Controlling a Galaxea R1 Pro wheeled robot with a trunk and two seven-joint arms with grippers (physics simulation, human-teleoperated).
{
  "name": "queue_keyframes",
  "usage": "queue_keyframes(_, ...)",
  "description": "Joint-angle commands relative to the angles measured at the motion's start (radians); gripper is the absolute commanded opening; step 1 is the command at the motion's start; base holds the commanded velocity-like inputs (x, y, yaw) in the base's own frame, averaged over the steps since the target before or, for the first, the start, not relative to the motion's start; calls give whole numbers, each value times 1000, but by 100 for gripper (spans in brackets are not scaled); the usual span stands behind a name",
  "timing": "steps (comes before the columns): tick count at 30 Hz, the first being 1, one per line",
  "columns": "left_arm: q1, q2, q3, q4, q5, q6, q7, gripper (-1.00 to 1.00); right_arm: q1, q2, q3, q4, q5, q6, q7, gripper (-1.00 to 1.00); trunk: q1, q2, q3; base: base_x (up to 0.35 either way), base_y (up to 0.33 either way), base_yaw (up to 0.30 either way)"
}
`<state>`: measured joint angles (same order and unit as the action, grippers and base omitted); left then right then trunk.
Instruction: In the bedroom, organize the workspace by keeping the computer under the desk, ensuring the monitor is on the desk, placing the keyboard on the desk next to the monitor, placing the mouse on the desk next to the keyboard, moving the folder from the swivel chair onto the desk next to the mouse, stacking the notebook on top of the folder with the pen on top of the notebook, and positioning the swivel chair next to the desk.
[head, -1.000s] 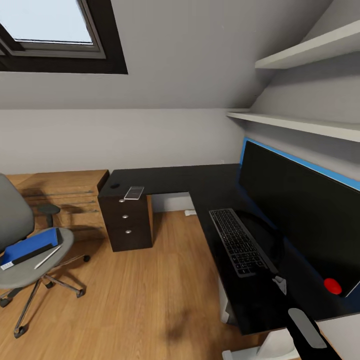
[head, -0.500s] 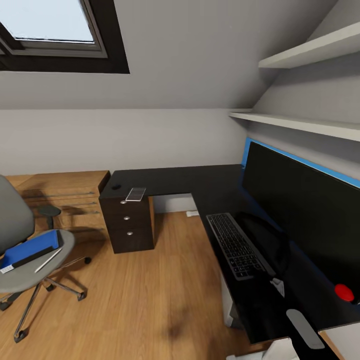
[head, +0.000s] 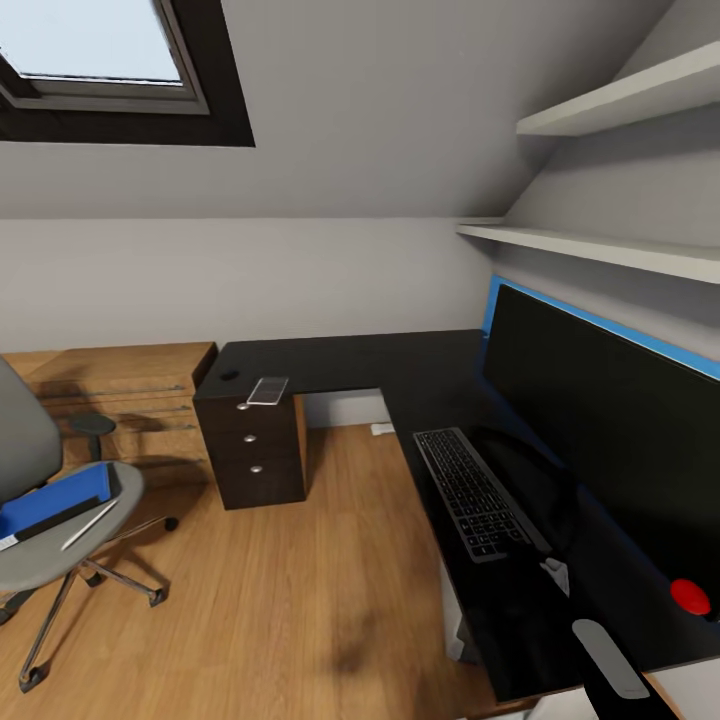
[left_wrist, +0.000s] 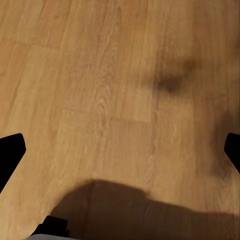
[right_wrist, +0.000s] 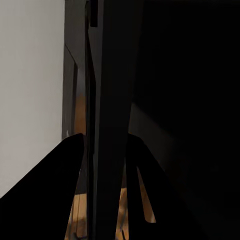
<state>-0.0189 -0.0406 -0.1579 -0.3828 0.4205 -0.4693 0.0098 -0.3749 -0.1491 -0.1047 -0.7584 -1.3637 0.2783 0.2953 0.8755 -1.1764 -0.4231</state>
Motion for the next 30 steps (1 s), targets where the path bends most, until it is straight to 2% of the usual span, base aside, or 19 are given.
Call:
queue_keyframes(1,-1,1,-8,1,11,-5,2,100,-1,0,-3,0,-9,8,3,-100,0,-1,-1,3,-29,0)
queue_keyframes(9,0,2,-7,1,11,-5,1,100,-1,0,-3,1,-9,8,2,-100,0,-1,-1,1,-122,0)
queue_keyframes(22,0,2,-6,1,12,-5,1,100,-1,0,-2,1,-9,8,1,-100,0,-1,-1,0,-8,0)
queue_keyframes(30,-1,2,-7,1,11,-5,1,100,-1,0,-3,1,-9,8,1,-100,0,-1,-1,99,0,0)
